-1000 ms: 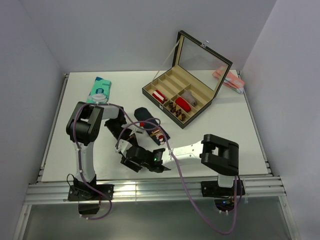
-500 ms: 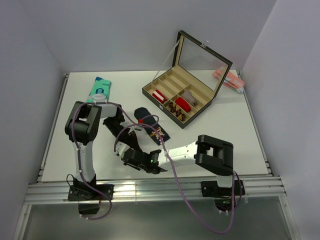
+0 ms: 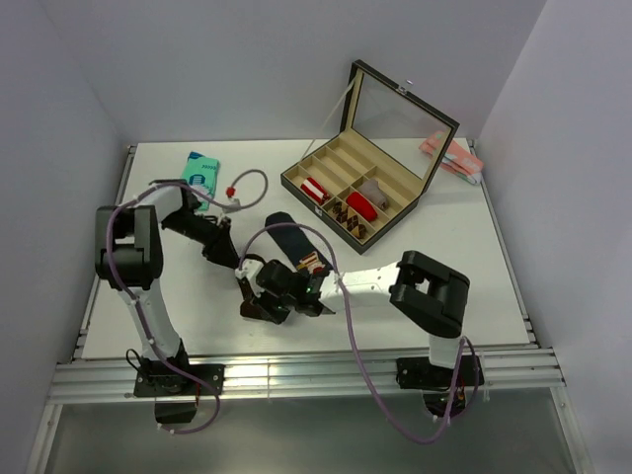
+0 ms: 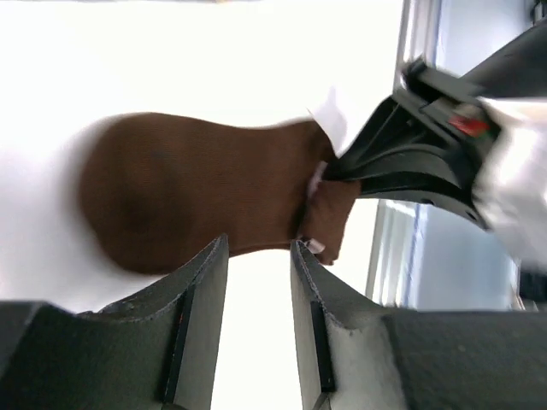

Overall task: Roll the socks
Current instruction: Roll the sock at the center of the board.

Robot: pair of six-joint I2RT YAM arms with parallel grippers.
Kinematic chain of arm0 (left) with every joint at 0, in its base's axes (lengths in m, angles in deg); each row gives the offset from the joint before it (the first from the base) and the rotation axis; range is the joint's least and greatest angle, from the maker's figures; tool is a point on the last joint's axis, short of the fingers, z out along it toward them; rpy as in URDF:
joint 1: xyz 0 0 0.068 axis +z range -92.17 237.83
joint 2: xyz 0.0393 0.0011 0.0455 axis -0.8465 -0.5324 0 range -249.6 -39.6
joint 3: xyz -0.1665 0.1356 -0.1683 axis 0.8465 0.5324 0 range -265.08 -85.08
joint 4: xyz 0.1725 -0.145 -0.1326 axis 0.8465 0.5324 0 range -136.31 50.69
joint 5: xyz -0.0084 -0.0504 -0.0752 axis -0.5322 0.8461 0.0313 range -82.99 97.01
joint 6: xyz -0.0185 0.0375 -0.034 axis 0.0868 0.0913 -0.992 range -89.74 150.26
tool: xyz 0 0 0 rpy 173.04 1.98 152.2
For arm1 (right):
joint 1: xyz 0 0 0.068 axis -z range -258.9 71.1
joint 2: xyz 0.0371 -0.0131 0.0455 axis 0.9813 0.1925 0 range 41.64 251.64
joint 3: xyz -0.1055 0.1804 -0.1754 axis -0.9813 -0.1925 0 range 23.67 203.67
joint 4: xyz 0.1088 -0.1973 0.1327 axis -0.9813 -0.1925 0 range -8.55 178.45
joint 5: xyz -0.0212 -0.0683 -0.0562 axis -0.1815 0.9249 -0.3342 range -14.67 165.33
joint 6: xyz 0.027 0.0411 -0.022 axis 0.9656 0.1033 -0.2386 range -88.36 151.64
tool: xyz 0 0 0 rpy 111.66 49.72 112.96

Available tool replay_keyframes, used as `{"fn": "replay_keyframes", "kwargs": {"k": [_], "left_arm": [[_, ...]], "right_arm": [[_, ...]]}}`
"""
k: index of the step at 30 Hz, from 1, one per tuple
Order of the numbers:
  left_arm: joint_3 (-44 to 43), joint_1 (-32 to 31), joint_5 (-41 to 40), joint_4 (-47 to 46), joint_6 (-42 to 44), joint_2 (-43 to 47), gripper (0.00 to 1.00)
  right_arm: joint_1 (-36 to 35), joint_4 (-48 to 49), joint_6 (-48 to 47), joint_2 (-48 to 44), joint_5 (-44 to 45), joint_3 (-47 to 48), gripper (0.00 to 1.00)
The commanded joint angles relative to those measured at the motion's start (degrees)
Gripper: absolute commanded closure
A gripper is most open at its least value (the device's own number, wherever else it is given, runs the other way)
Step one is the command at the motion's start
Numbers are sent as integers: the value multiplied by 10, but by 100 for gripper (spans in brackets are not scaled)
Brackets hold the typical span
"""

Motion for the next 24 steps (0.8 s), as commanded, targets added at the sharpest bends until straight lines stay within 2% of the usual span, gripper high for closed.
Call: {"fn": "replay_keyframes", "kwargs": {"k": [1,6,9,12,13,18,20,24], "left_arm": [[-31,55,81,18,9,46,60],[-30,136,141,-37,-23,106,56],[-16,149,144,-45,-10,139,55],[30,143,123,-101,-17,199,53],[67,134,108,-164,-43,219,53],[218,94,2,-342,-89,399,44],[290,51,-44,-425,-116,472,42],[379,-49,-162,-501,-141,556,35]], "right_arm": [[42,-90,41,8,-130,12,91],[95,-208,64,59,-238,100,91],[112,-246,90,93,-292,137,90],[129,-267,109,116,-338,162,89],[132,-273,110,123,-351,168,89],[150,-300,133,146,-404,204,85],[155,-306,138,154,-420,218,84],[168,-343,141,180,-442,249,83]]}}
